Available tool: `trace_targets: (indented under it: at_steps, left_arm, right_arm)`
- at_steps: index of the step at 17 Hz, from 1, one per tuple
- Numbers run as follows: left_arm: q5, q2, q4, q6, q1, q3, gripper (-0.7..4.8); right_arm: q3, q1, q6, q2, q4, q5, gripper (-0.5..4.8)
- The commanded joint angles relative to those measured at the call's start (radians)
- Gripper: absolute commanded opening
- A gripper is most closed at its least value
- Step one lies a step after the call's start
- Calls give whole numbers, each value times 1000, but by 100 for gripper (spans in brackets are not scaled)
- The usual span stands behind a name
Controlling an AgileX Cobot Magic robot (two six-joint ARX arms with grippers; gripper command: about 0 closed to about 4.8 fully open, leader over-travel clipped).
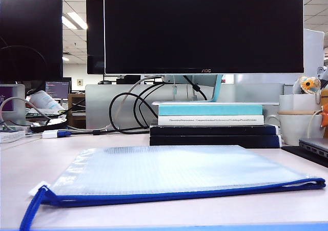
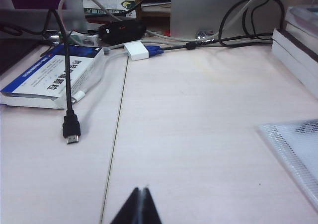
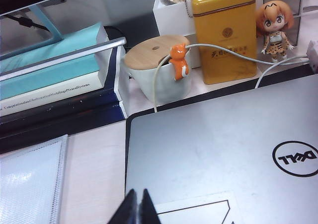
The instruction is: Pick up the transparent plastic file bag with a blue zipper and close its zipper.
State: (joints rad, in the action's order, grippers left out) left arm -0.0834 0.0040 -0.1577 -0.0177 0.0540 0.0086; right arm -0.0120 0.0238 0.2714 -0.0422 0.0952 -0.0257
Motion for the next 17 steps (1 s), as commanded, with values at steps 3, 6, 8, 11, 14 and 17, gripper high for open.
trace_targets:
  at_steps: [3,6,8,11,14,17]
  left_arm:
    - [-8,-2,-17,92,0,1,31]
    - [-79,-2,-71,136,-1,57,15]
    - [-77,-2,-117,132,-1,122,-6]
    - [-93,-1,-126,169,-1,193,-6]
    - [-101,3,-138,235,-1,260,-6]
    - [-100,13,-219,195,-1,326,-6]
  right_arm:
    - [2,1,81,0,-17,3,21]
    - [-11,0,206,-1,-17,134,-8]
    - [-39,0,208,-2,20,158,-8]
    - [-91,1,208,-2,68,131,-8]
    - [-155,0,207,-6,68,113,-8]
    - [-222,1,207,-16,96,110,-8]
